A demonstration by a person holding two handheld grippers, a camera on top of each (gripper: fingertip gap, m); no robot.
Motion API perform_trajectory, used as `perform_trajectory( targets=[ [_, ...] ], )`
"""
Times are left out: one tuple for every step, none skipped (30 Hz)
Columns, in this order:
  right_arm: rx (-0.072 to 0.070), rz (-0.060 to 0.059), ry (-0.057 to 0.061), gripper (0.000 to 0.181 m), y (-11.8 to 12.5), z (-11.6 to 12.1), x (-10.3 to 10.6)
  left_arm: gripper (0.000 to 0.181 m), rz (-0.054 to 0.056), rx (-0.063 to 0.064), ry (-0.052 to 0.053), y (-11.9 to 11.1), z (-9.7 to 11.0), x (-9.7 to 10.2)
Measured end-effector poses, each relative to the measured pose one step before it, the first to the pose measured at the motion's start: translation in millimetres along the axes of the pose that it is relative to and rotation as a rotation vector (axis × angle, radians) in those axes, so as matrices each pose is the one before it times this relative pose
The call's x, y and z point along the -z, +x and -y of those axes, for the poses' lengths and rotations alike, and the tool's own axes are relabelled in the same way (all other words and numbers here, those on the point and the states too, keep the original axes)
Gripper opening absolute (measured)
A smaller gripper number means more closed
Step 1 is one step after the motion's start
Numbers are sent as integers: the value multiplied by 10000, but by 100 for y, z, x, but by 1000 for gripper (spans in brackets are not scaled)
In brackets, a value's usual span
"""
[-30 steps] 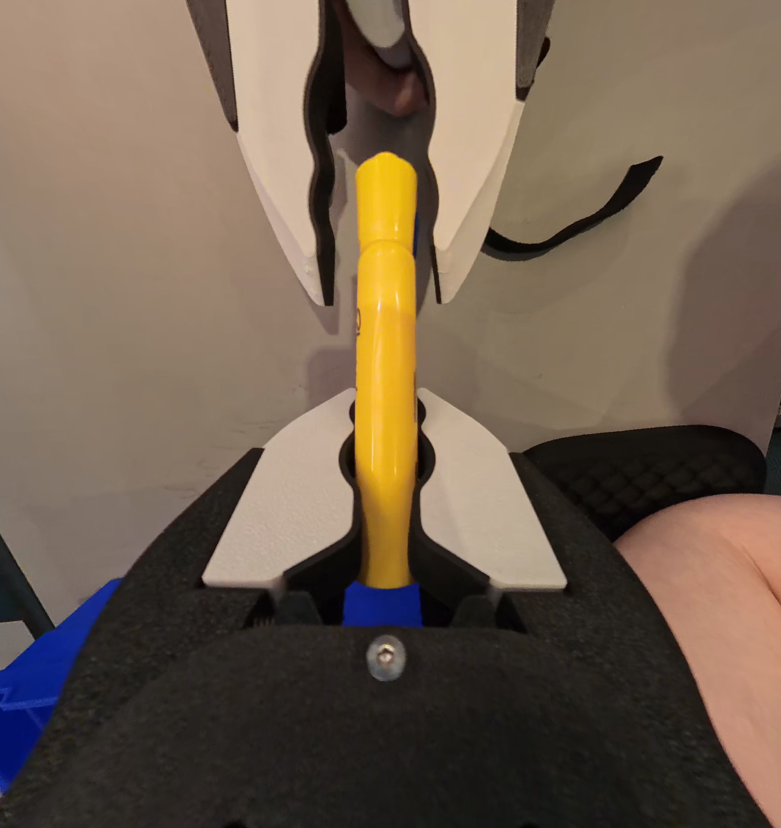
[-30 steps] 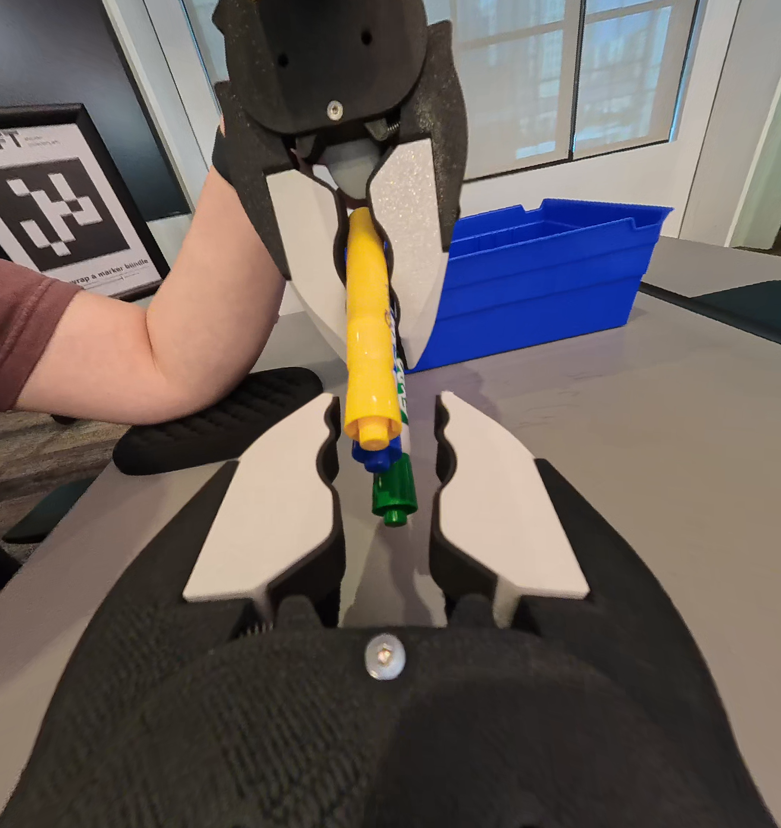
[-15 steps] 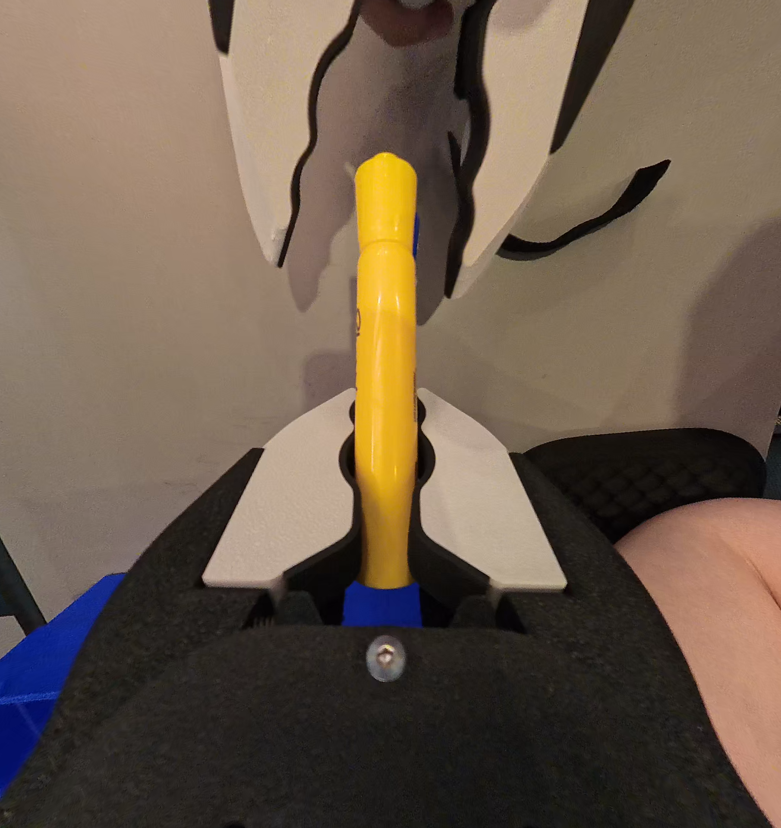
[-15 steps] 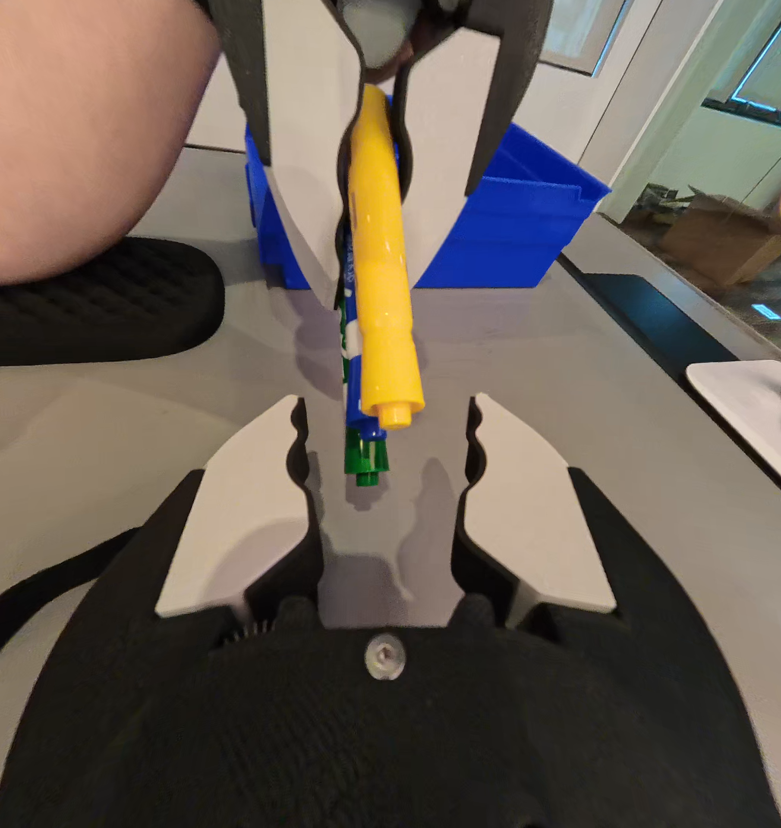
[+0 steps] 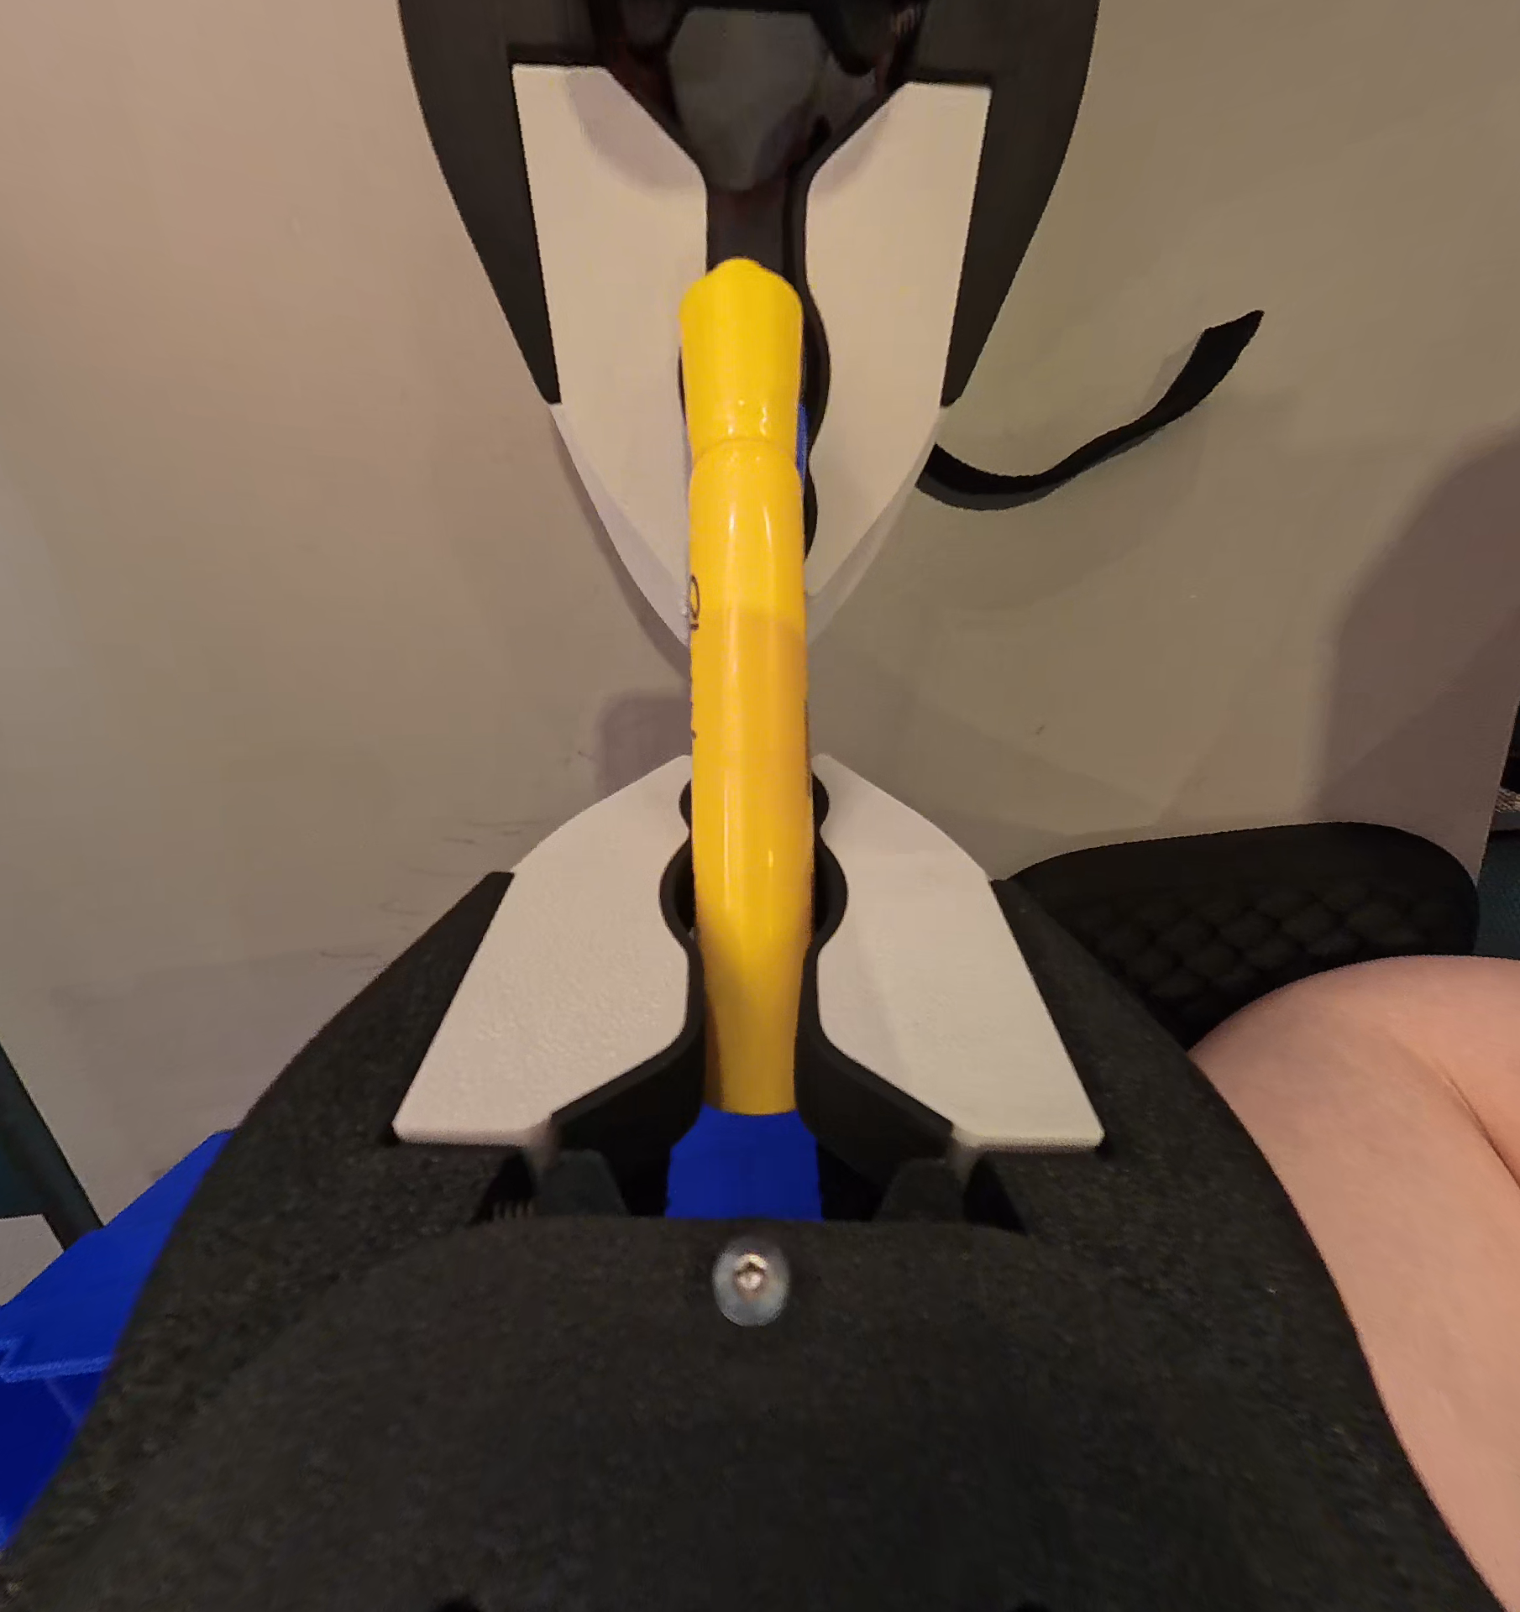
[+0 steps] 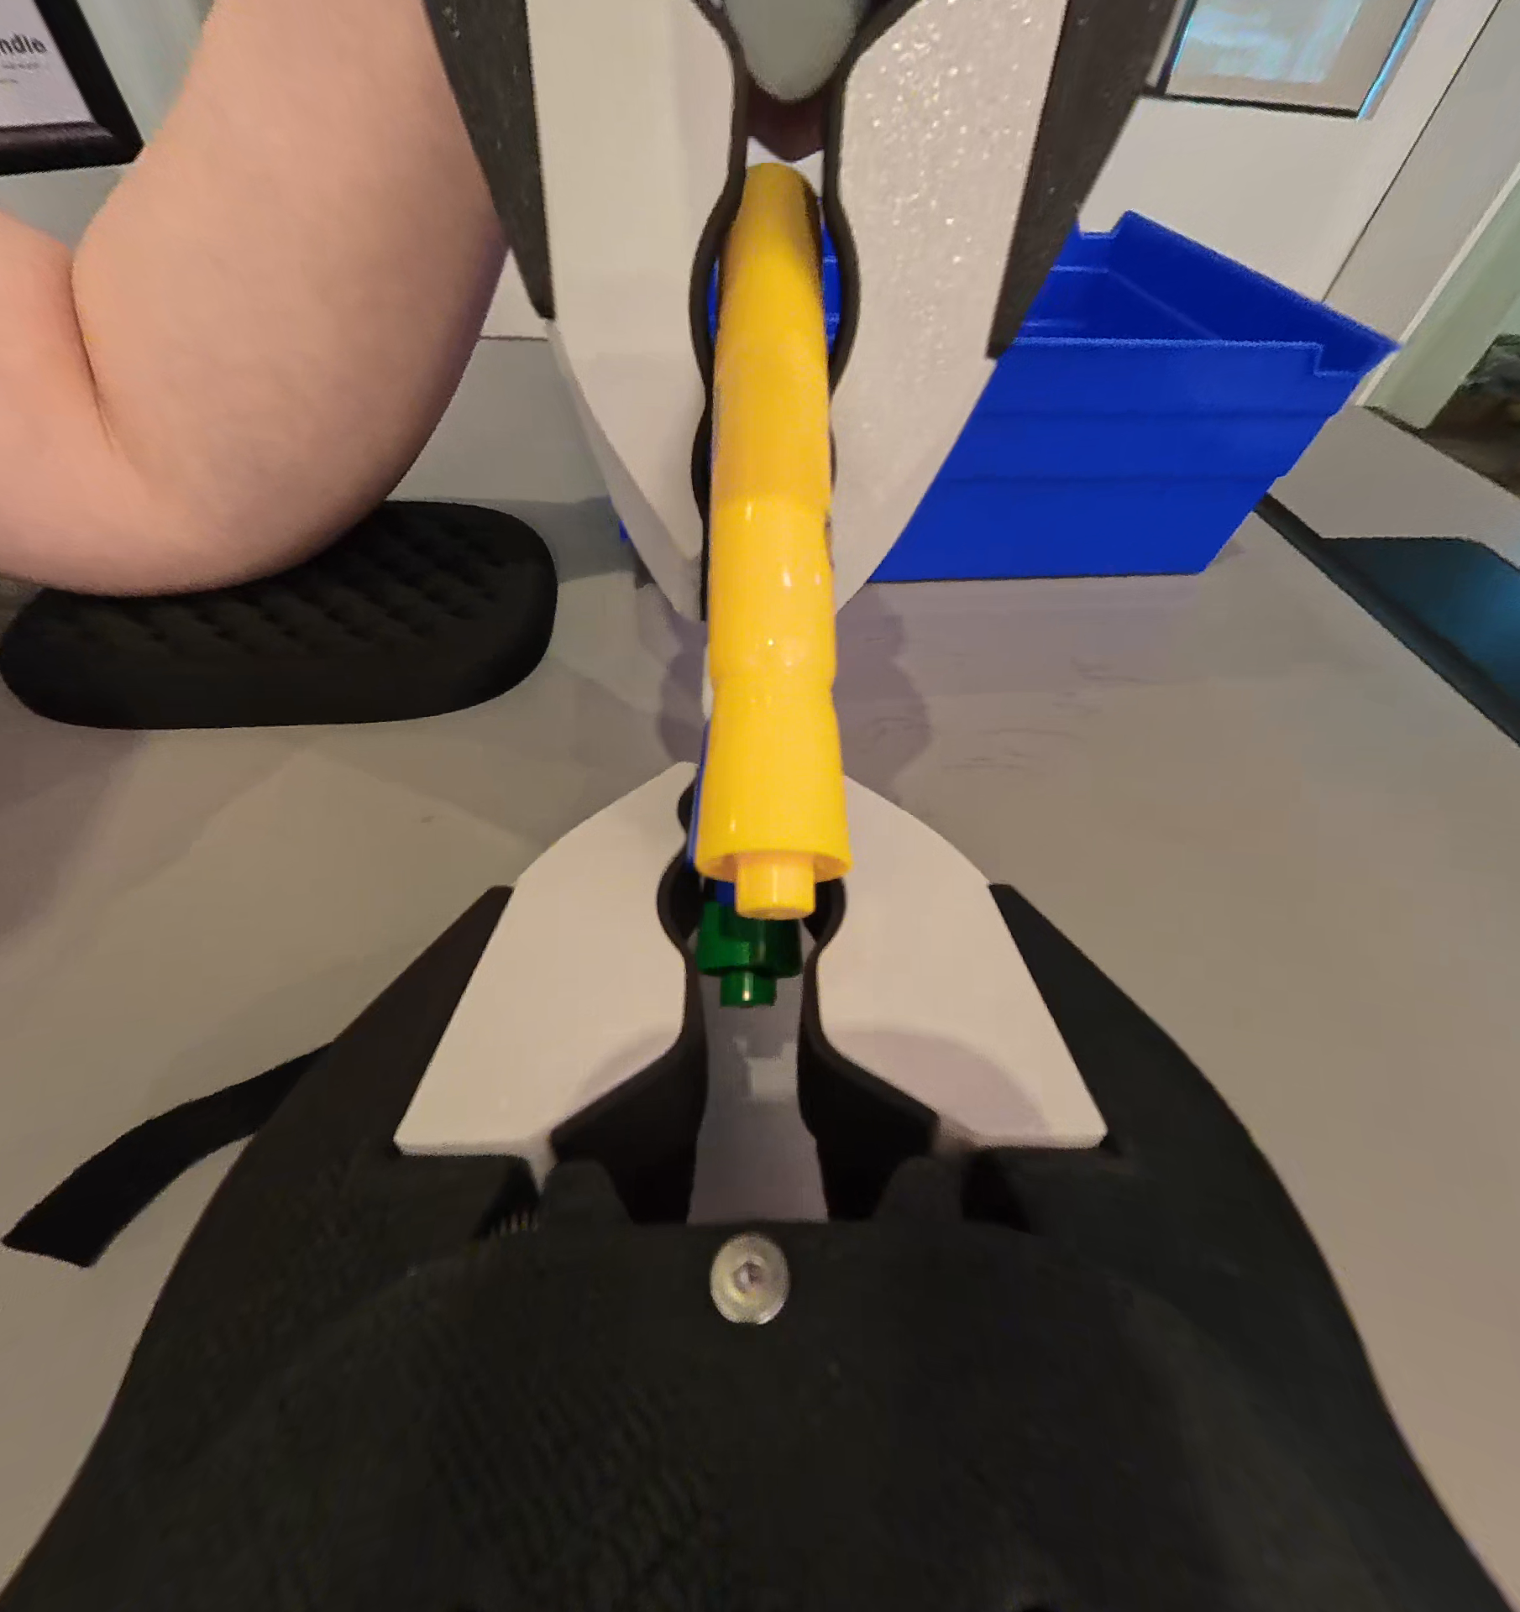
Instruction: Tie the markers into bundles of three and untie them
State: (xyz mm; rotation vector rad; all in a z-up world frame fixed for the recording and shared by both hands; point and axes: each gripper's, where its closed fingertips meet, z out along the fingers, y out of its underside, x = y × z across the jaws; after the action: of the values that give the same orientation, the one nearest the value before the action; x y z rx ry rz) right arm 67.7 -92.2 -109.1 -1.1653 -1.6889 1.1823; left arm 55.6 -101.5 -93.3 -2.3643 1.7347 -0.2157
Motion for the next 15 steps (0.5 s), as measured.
perform_trajectory(
  targets=[
    [-156, 3, 37, 19, 54, 63, 55, 19, 38, -27, -13, -41, 3, -6],
    [-62, -48, 47, 19, 67, 52, 56, 19, 83, -36, -2, -106, 24, 16],
    [8, -4, 3, 19, -38, -1, 25, 19, -25, -2, 15, 46, 42, 15],
    [-45, 28, -32, 19, -71, -16, 7, 19, -35, -19, -16, 89, -17, -30],
    [-119, 72, -42, 19, -108, -39, -30, 19, -23, -21, -44, 78, -42, -44],
    [-94, 68, -33, 19, -127, -63, -49, 19, -83, -7, -59, 137, -65, -83],
    [-29, 8, -57, 19, -57, -114, -66, 19, -38, -38, -77, 54, -68, -127],
    [-17, -23, -106, 19, -2, -153, -77, 19, -18, -50, -124, 6, -123, -186],
    [-24, -14, -115, 19, -7, -141, -71, 20, -15, -42, -149, -11, -117, -227],
    [-41, 17, -103, 19, -33, -130, -62, 20, -76, 1, -136, 35, -100, -243],
    [-45, 15, -106, 19, -20, -132, -33, 20, -71, 20, -116, 18, -68, -226],
    [-72, 29, -105, 19, -16, -151, -5, 20, -56, 16, -75, -11, -20, -191],
    [-58, 23, -80, 19, -5, -110, 44, 20, -61, 20, -40, 3, 15, -163],
    [-9, -2, -77, 20, 13, -86, 77, 20, -50, 11, -20, -14, 60, -119],
    [15, -11, -80, 20, 19, -64, 93, 20, -34, -4, -6, -8, 73, -99]
  ],
)
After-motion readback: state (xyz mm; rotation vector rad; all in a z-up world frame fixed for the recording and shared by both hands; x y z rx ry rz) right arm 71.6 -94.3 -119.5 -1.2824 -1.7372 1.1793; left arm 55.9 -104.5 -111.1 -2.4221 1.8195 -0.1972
